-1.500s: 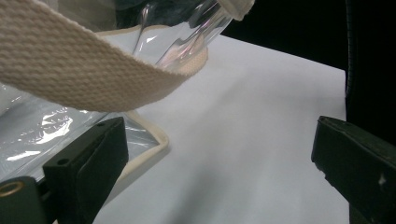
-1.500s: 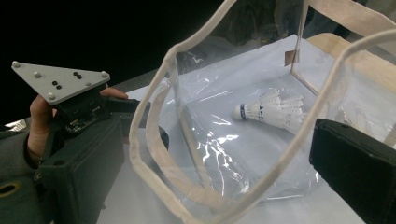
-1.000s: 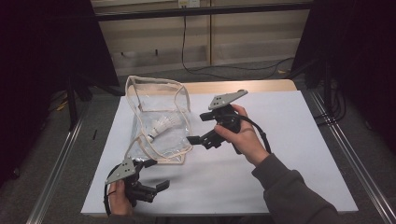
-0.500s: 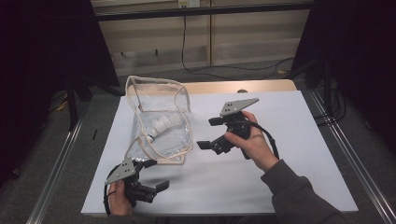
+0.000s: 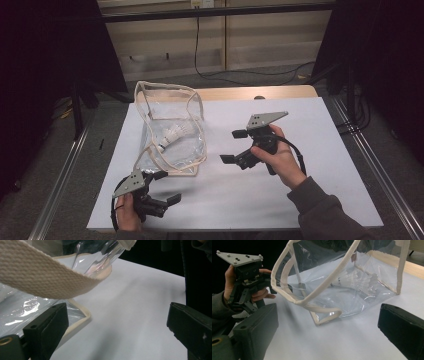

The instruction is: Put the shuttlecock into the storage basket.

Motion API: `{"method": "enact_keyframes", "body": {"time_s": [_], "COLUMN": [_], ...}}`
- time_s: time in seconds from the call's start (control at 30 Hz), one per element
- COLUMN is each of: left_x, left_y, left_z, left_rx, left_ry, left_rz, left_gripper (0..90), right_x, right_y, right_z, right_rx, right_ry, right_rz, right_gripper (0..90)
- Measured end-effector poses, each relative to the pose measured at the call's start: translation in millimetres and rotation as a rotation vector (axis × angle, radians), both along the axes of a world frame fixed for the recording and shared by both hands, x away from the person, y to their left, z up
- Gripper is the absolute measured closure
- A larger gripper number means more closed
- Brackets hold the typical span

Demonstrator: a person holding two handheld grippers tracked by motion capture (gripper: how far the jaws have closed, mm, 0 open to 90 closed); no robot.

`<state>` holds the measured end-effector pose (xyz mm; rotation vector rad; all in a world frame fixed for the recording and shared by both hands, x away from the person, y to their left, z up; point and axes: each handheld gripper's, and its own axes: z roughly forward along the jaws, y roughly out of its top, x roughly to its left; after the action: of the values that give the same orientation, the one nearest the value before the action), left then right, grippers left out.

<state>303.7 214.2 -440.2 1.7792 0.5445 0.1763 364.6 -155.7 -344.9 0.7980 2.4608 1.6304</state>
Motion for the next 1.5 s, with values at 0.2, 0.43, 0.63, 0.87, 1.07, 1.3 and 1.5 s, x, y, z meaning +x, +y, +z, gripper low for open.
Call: {"method": "enact_keyframes", "body": {"time_s": [0.2,0.43,0.63,0.87,1.07,1.3,1.5], "left_x": [0.0,0.0,0.1,0.0,0.1,0.1,0.1], "left_y": [0.0,-0.5,-0.2,-0.2,-0.2,-0.2,-0.3], "left_z": [0.0,-0.2,-0.2,-0.2,-0.3,-0.4,-0.6], "left_rx": [0.000,-0.003,-0.005,-0.005,-0.005,-0.001,-0.002], "left_ry": [0.001,0.003,0.003,0.004,0.004,0.004,0.004], "left_rz": [0.000,0.003,0.001,0.002,0.001,0.002,0.003], "left_gripper": [3.8,3.8,3.8,3.8,3.8,3.8,3.8], "right_x": [-3.6,-7.0,-9.1,-13.0,-14.5,-16.9,-19.0], "right_y": [-11.1,-21.9,-28.6,-37.0,-42.3,-50.5,-60.1], "right_z": [-7.3,-15.6,-19.2,-26.9,-32.1,-35.5,-40.5], "right_rx": [0.001,0.002,0.011,0.015,0.014,0.012,0.013], "right_ry": [0.002,0.003,-0.002,-0.002,0.004,-0.004,-0.003], "right_rz": [-0.011,-0.024,-0.037,-0.044,-0.052,-0.061,-0.078], "right_gripper": [3.0,3.0,3.0,3.0,3.0,3.0,3.0]}}
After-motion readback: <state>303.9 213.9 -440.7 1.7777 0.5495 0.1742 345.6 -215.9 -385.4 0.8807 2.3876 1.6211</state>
